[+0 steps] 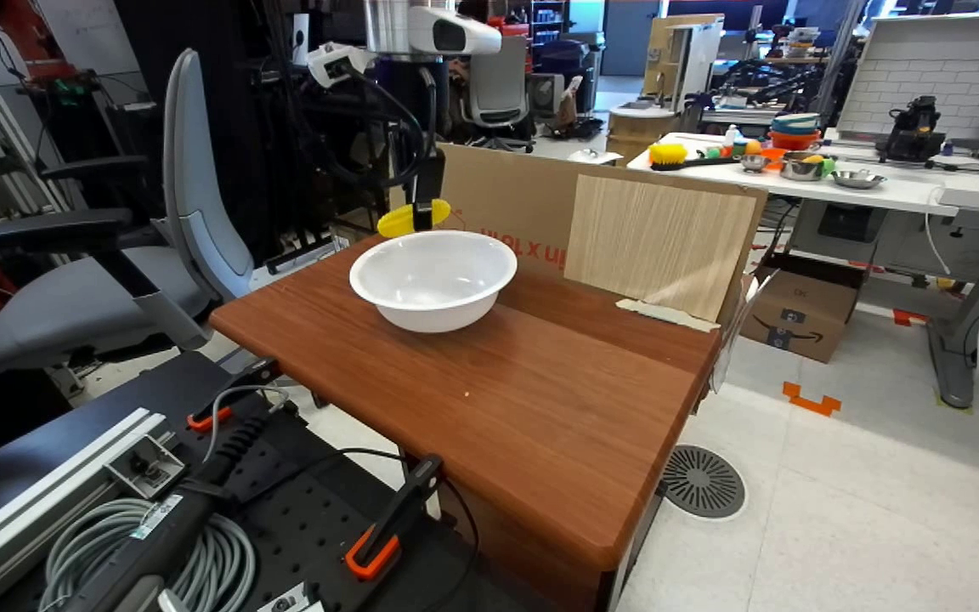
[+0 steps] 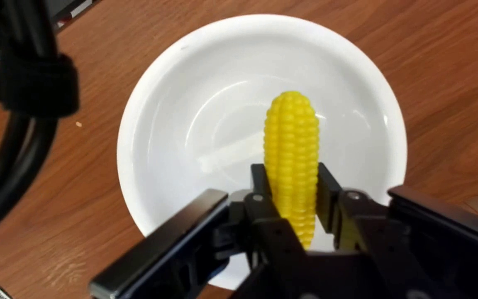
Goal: Put the yellow object inside the white bowl
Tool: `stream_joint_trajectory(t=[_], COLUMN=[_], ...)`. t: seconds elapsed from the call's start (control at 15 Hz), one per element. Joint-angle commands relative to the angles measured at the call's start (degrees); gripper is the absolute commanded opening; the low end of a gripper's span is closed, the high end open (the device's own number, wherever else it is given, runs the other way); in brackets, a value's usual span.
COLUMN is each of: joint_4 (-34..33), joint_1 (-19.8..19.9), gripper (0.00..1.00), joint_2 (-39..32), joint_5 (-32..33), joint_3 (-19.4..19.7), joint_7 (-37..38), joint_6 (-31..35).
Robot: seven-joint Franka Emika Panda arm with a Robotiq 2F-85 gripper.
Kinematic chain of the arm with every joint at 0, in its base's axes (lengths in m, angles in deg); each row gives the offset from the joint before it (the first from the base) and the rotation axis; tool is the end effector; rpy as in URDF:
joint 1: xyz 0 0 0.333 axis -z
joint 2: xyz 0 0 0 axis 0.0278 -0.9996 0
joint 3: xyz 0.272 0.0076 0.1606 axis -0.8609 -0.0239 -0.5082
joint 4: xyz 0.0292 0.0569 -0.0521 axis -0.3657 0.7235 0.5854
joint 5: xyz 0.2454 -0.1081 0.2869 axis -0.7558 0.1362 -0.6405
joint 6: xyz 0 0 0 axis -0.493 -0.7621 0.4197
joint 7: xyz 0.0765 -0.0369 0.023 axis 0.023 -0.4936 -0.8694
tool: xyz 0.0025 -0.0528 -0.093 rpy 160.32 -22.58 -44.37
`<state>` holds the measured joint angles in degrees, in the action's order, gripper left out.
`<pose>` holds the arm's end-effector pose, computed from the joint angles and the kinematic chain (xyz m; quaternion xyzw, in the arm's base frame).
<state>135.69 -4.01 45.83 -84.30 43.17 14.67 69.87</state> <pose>0.5582 0.0520 0.2889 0.9662 -0.2551 -0.0380 0.0041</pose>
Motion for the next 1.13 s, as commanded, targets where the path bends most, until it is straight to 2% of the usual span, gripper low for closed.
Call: stream_joint_trajectory(t=[0.0, 0.4, 0.47, 0.6, 0.93, 1.0, 1.07], joint_4=[-2.0, -4.4, -4.7, -5.0, -0.7, -3.8, -3.5], joint_1=[0.0, -0.5, -0.6, -0.6, 0.3, -0.7, -0.8], gripper=[0.07, 0.07, 0.55, 0.62, 1.0, 1.0, 0.89], joint_2=[-3.8, -9.0, -9.2, -8.8, 1.7, -4.7, -3.2], joint_5=[0.0, -0.4, -0.4, -1.1, -7.5, -4.8, -5.2], joint_3=[0.9, 1.6, 1.6, 1.0, -3.4, -1.4, -1.8], joint_7=[2.6, 4.8, 4.9, 3.7, -6.7, -2.8, -3.1], joint_6=[-2.0, -2.0, -1.9, -2.6, -7.4, -4.8, -5.3])
